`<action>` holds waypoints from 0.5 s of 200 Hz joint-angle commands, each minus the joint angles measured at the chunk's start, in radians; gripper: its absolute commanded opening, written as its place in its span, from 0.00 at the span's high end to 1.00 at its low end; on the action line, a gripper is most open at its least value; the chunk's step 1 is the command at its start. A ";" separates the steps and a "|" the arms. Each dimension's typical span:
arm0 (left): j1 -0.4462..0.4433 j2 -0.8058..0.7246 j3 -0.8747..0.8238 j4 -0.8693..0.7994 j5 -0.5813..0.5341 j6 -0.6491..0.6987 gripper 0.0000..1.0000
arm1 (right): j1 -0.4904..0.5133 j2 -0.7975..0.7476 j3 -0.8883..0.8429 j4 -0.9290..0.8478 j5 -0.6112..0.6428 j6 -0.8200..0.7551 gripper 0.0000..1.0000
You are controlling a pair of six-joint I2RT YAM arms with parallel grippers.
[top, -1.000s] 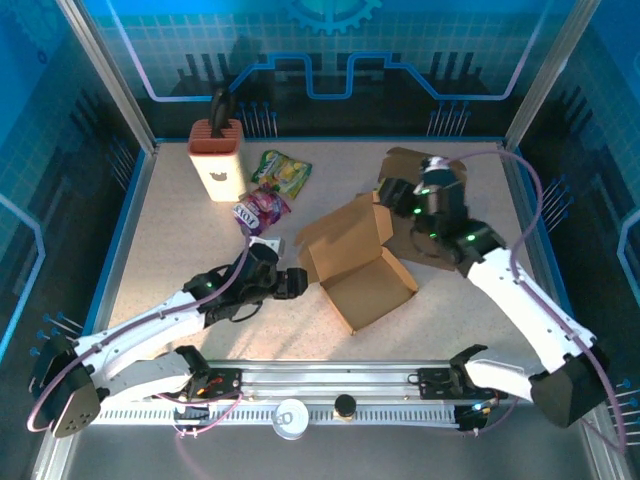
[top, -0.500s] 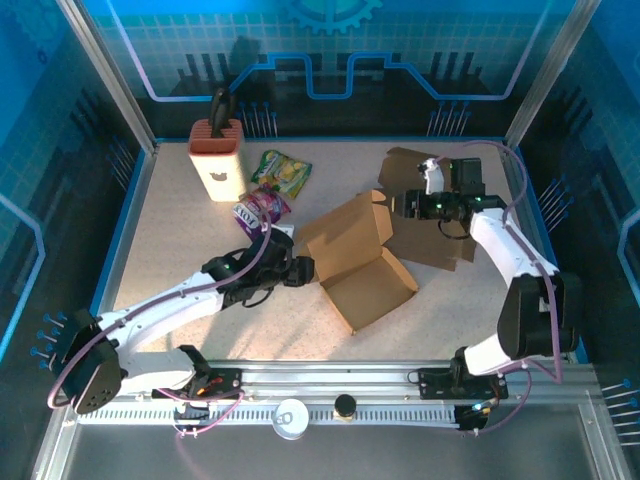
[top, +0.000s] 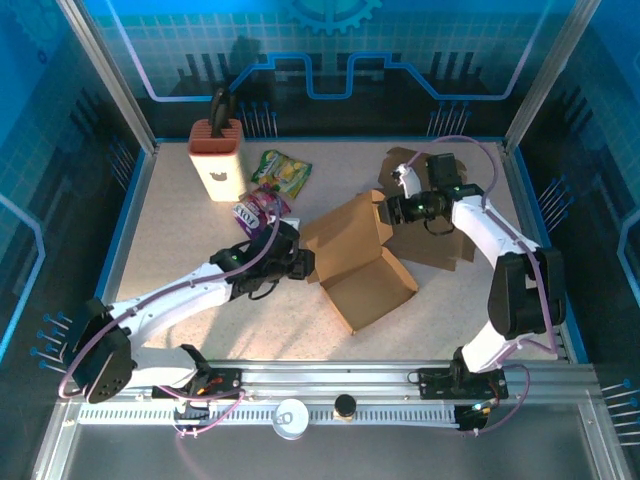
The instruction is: Fold the paper box
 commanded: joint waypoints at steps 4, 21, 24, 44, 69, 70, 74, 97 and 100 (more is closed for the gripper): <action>0.010 0.017 0.036 0.004 -0.010 0.026 0.59 | 0.028 0.014 0.034 -0.025 0.022 -0.039 0.48; 0.011 0.030 0.046 0.003 -0.010 0.027 0.62 | 0.034 0.021 0.039 -0.026 0.022 -0.041 0.53; 0.011 0.032 0.048 0.001 -0.010 0.027 0.63 | 0.036 0.021 0.040 -0.027 0.023 -0.041 0.54; 0.011 0.046 0.061 -0.001 -0.016 0.029 0.66 | 0.043 0.015 0.034 -0.024 0.036 -0.042 0.62; 0.010 0.060 0.077 -0.007 -0.027 0.032 0.72 | 0.045 0.014 0.034 -0.024 0.044 -0.038 0.73; 0.010 0.061 0.077 -0.007 -0.027 0.032 0.72 | 0.045 0.014 0.034 -0.024 0.044 -0.038 0.73; 0.010 0.063 0.081 -0.009 -0.030 0.033 0.73 | 0.046 0.013 0.035 -0.025 0.047 -0.038 0.75; 0.012 0.076 0.095 -0.023 -0.050 0.038 0.78 | 0.058 0.012 0.036 -0.024 0.065 -0.038 0.79; 0.012 0.078 0.097 -0.026 -0.054 0.039 0.79 | 0.060 0.012 0.035 -0.021 0.066 -0.037 0.80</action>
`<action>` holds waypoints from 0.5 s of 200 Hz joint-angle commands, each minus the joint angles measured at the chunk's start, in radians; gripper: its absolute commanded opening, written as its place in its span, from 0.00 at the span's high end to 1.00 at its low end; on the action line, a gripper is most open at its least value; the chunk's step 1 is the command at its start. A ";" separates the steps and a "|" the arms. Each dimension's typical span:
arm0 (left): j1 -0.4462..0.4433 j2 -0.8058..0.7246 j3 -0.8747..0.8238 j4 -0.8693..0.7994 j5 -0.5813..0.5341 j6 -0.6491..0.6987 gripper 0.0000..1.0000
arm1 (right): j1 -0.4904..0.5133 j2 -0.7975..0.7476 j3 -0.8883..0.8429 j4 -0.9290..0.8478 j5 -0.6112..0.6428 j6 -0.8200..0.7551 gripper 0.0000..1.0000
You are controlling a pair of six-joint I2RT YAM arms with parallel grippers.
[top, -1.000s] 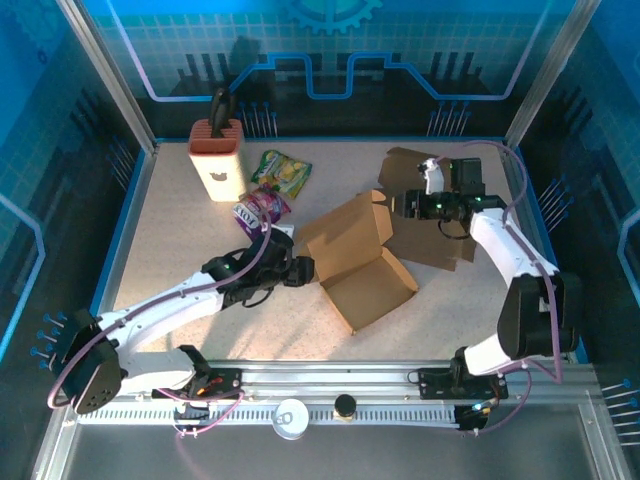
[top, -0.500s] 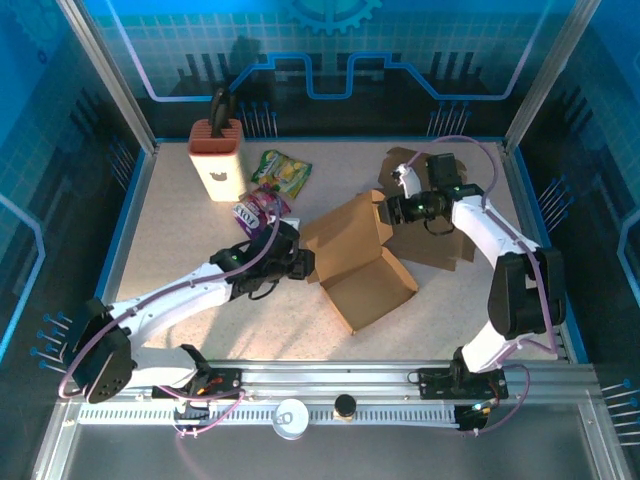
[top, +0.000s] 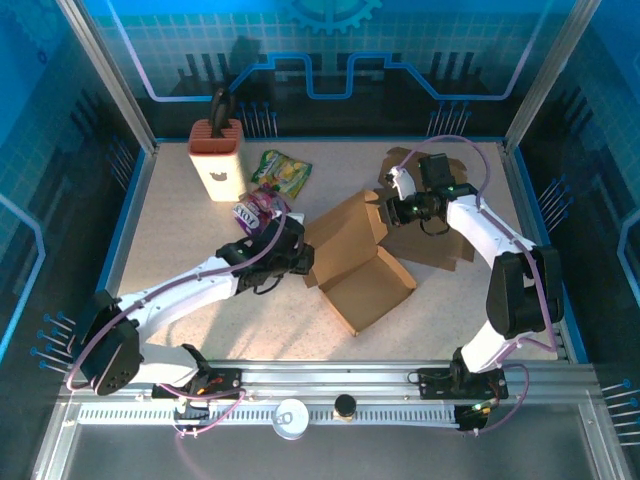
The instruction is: Fold the paper box
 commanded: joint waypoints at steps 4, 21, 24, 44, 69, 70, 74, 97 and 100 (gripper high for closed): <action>0.007 0.024 0.044 -0.028 -0.043 0.020 0.80 | 0.027 0.005 0.023 -0.010 0.020 -0.008 0.81; 0.008 0.029 0.051 -0.035 -0.057 0.025 0.83 | 0.037 0.000 0.015 0.003 0.031 -0.007 0.82; 0.008 0.030 0.052 -0.037 -0.059 0.027 0.83 | 0.038 0.000 0.013 0.004 0.034 -0.006 0.82; 0.009 0.038 0.063 -0.050 -0.073 0.041 0.92 | 0.031 -0.005 0.002 0.017 0.053 -0.005 0.69; 0.021 0.042 0.079 -0.071 -0.082 0.080 1.00 | 0.006 -0.034 -0.023 0.053 0.026 0.012 0.55; 0.021 0.043 0.079 -0.072 -0.082 0.082 1.00 | 0.005 -0.034 -0.024 0.055 0.025 0.013 0.54; 0.025 0.043 0.081 -0.076 -0.081 0.093 1.00 | 0.001 -0.038 -0.025 0.059 0.016 0.016 0.52; 0.071 0.053 0.117 -0.120 -0.065 0.177 1.00 | -0.010 -0.037 -0.011 0.049 -0.029 0.006 0.45; 0.079 0.054 0.122 -0.124 -0.060 0.191 1.00 | -0.008 -0.037 -0.011 0.049 -0.035 0.003 0.44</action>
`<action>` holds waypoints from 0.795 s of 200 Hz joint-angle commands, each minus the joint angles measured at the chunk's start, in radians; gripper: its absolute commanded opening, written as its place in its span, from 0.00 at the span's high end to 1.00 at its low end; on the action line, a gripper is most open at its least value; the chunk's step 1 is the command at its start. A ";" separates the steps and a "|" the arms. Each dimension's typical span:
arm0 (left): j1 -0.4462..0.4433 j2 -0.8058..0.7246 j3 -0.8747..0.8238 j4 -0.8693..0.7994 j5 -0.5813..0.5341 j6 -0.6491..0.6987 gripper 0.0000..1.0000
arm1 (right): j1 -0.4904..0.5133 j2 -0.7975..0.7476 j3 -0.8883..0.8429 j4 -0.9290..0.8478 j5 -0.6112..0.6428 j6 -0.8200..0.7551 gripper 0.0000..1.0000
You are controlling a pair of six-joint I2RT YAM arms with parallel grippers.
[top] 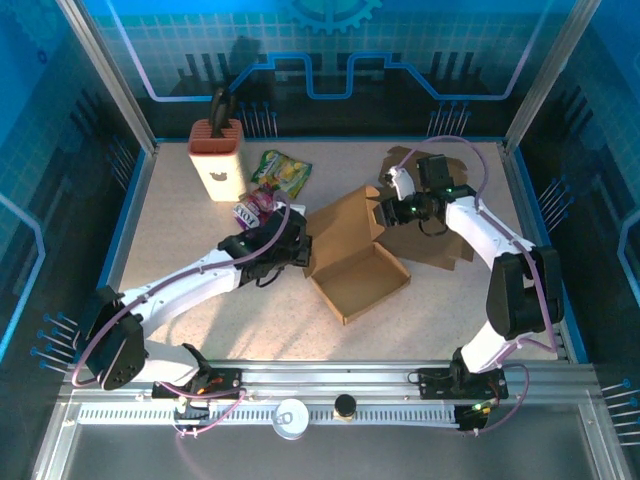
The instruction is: Fold the paper box
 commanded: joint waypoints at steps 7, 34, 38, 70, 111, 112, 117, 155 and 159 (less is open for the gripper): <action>0.066 0.017 0.060 -0.099 -0.004 0.152 1.00 | -0.009 -0.032 0.001 0.017 -0.064 -0.011 0.42; 0.116 -0.007 0.076 -0.114 0.047 0.320 1.00 | 0.001 -0.045 -0.023 0.061 -0.088 -0.023 0.37; 0.123 -0.008 0.081 -0.121 0.058 0.347 1.00 | 0.002 -0.046 -0.028 0.070 -0.093 -0.022 0.36; 0.176 -0.009 0.082 -0.129 0.090 0.462 1.00 | 0.005 -0.048 -0.049 0.143 -0.143 -0.029 0.31; 0.184 0.011 0.071 -0.102 0.104 0.492 1.00 | 0.014 0.030 0.013 0.144 -0.166 -0.049 0.30; 0.184 0.013 0.071 -0.103 0.103 0.493 1.00 | 0.014 0.033 0.015 0.144 -0.165 -0.050 0.30; 0.185 0.014 0.073 -0.106 0.098 0.492 1.00 | 0.016 0.047 0.025 0.143 -0.164 -0.050 0.30; 0.189 -0.012 0.058 -0.082 0.098 0.490 1.00 | 0.031 0.124 0.071 0.170 -0.166 -0.059 0.30; 0.190 -0.016 0.056 -0.079 0.100 0.489 1.00 | 0.034 0.131 0.074 0.173 -0.166 -0.064 0.30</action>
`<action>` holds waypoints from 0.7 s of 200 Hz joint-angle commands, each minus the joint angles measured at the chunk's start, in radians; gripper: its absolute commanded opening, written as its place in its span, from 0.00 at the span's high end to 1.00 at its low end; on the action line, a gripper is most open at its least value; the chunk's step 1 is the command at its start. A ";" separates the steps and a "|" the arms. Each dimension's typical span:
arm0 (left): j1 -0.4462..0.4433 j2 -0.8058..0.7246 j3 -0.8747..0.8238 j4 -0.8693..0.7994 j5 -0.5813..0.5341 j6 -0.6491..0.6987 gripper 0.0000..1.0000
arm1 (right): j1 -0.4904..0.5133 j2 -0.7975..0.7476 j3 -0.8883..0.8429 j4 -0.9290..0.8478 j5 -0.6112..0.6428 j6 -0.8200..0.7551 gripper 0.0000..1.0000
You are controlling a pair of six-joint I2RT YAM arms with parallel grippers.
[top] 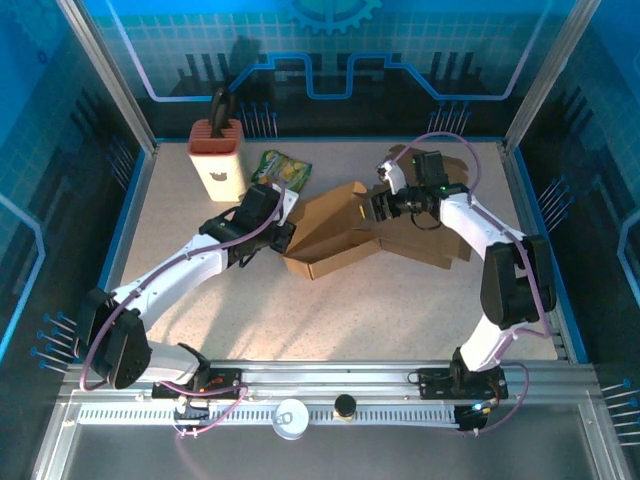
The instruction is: Fold the paper box
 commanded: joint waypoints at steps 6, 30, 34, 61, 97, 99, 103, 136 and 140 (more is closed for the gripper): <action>0.011 -0.027 -0.013 -0.019 0.006 0.032 1.00 | 0.023 0.046 0.046 0.032 -0.024 -0.034 0.30; 0.012 -0.052 -0.019 -0.003 0.045 0.029 1.00 | 0.026 0.047 0.049 0.052 -0.025 -0.036 0.30; 0.012 -0.059 -0.022 0.002 0.049 0.029 1.00 | 0.026 0.044 0.045 0.054 -0.025 -0.036 0.30; 0.017 -0.105 -0.043 0.031 0.085 0.039 1.00 | 0.023 0.018 0.023 0.085 -0.026 -0.045 0.30; 0.026 -0.100 -0.038 0.031 0.113 0.039 1.00 | 0.023 0.043 0.049 0.066 -0.063 -0.061 0.35; 0.027 -0.100 -0.038 0.029 0.113 0.039 1.00 | 0.024 0.042 0.047 0.068 -0.066 -0.060 0.35; 0.026 -0.097 -0.037 0.029 0.113 0.039 1.00 | 0.023 0.042 0.045 0.075 -0.073 -0.059 0.37; 0.026 -0.092 -0.034 0.027 0.113 0.041 1.00 | 0.026 0.032 0.045 0.100 -0.096 -0.063 0.40; 0.027 -0.092 -0.034 0.027 0.114 0.043 1.00 | 0.025 0.032 0.048 0.103 -0.091 -0.062 0.39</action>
